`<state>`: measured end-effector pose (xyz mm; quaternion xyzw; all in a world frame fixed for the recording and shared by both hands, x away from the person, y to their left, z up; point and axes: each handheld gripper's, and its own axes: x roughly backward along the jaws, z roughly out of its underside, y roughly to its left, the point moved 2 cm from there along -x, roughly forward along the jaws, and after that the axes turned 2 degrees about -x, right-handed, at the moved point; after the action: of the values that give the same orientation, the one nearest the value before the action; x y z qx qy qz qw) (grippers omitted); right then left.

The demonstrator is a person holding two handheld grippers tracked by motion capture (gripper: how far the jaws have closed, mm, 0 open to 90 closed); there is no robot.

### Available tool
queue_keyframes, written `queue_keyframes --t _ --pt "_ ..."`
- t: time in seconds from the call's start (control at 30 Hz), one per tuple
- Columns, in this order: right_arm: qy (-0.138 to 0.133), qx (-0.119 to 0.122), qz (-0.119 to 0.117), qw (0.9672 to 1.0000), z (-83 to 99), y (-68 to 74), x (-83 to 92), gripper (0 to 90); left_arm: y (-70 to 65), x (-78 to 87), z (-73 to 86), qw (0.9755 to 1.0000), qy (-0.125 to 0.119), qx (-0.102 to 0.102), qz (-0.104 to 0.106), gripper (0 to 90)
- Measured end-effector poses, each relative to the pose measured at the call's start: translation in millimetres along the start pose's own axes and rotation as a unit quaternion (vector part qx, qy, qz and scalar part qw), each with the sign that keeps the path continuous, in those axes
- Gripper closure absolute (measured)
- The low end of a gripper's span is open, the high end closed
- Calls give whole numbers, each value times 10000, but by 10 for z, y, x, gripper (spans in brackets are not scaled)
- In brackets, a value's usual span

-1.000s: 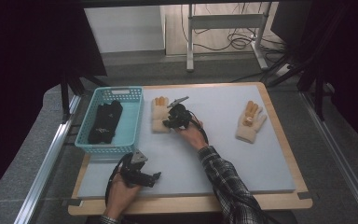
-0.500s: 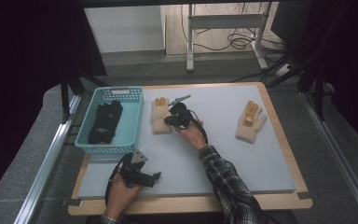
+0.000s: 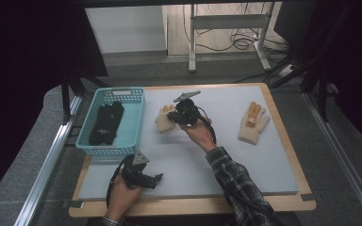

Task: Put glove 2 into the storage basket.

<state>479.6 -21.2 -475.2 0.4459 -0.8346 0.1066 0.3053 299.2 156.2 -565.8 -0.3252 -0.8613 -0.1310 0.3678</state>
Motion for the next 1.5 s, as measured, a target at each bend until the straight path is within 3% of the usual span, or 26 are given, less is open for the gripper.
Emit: queue_keyframes --t 0.5,0.7,0.9,1.07,1.13,1.2,1.27,1.37,1.5 --pt "-368 171 331 9986 32 36 851 830 0 1 -1 10000 5 0 -3 13" --pt "-391 201 426 9981 248 100 1182 829 0 -1 -2 10000 -11 5 -6 13" --pt "-125 -31 368 9992 725 110 1274 828 -1 -2 -3 10000 -16 16 -10 13" --pt "-112 -171 228 9995 1080 207 1342 816 -7 -7 -3 10000 -54 55 -16 14" --pt "-85 -239 215 9994 1236 267 1338 780 -6 -4 -2 10000 -32 42 -9 14" --pt "14 -279 113 9995 1371 303 1304 682 -9 -7 -3 10000 -55 67 -12 14" --pt "27 -230 222 9995 1450 293 1294 626 -6 -4 -2 10000 -34 42 -10 14" --pt "-54 -440 285 9986 1491 178 1328 561 -7 -5 -3 10000 -42 53 -10 14" --pt "-42 -480 457 9978 1482 67 1384 563 -7 -5 -3 10000 -42 53 -9 14"
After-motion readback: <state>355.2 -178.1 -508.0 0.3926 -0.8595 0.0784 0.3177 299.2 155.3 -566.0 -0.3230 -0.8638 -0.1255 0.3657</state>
